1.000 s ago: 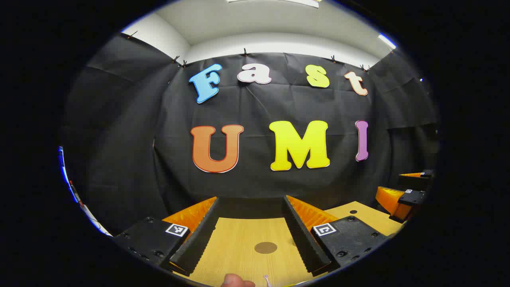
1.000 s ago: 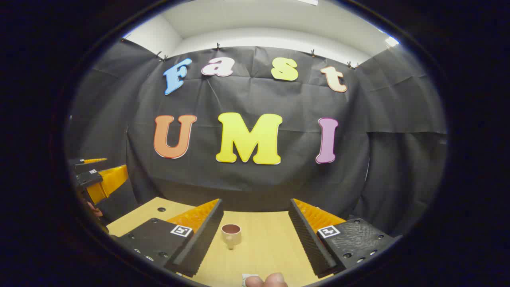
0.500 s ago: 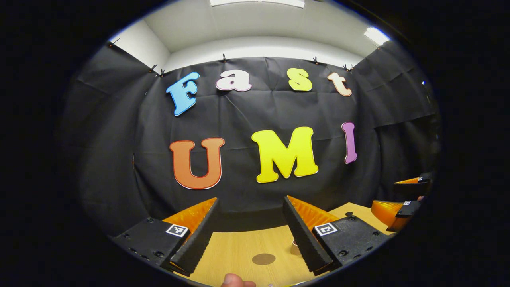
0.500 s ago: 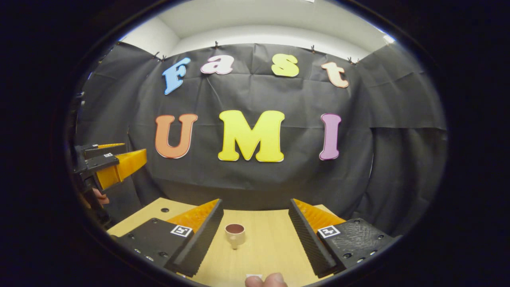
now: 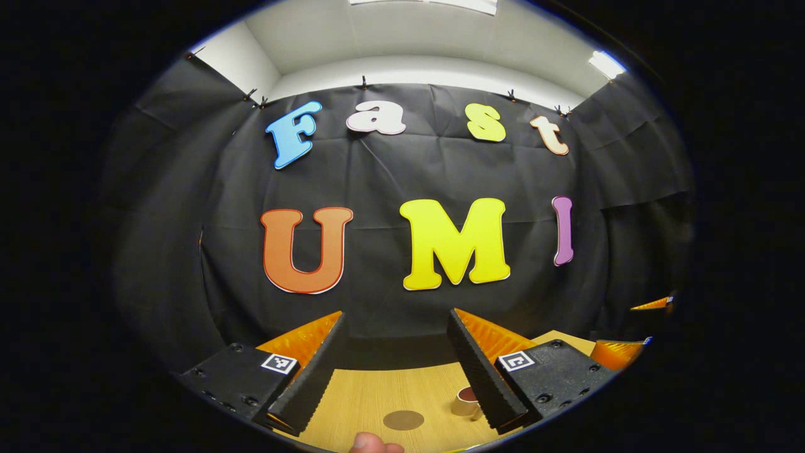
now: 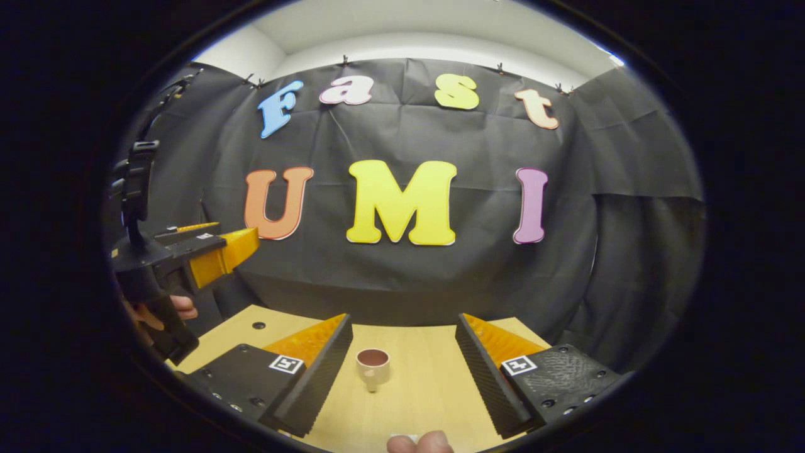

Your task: Put the toothbrush and toothpaste on the desktop into the cup, then pick up the cup and place it on the coaster on the desktop.

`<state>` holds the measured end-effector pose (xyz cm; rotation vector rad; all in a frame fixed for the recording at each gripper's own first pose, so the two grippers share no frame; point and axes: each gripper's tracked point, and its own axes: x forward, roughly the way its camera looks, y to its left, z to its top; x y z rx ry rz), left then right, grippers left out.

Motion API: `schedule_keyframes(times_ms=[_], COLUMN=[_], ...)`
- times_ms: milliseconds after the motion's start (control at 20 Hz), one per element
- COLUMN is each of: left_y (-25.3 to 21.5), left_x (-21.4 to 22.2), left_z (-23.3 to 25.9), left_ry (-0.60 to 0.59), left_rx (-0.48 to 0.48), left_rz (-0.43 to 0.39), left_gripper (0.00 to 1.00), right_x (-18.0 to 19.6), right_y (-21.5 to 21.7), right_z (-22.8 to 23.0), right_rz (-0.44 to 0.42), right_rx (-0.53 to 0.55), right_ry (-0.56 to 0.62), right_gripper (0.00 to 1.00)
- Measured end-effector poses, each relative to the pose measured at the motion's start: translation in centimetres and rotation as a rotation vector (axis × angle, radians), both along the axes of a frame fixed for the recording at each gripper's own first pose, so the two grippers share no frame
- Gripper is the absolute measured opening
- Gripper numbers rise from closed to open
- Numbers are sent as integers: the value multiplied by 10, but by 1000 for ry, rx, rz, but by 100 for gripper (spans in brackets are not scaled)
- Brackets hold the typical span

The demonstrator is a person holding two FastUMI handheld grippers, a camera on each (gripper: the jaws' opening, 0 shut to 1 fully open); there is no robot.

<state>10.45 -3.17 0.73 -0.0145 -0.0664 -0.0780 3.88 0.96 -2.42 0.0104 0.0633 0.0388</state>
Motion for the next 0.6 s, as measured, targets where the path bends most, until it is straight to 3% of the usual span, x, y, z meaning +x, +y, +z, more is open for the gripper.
schedule_keyframes(times_ms=[300, 600], left_y=[-12, -4], left_x=[15, 0], left_z=[0, 23], left_ry=[-10, -61], left_rx=[11, 33], left_rz=[-10, 39], left_gripper=[100, 100], right_x=[5, 11], right_y=[2, 7], right_z=[-11, -11], right_rz=[11, 28], right_rx=[-4, 34], right_ry=[12, 12], right_gripper=[98, 97])
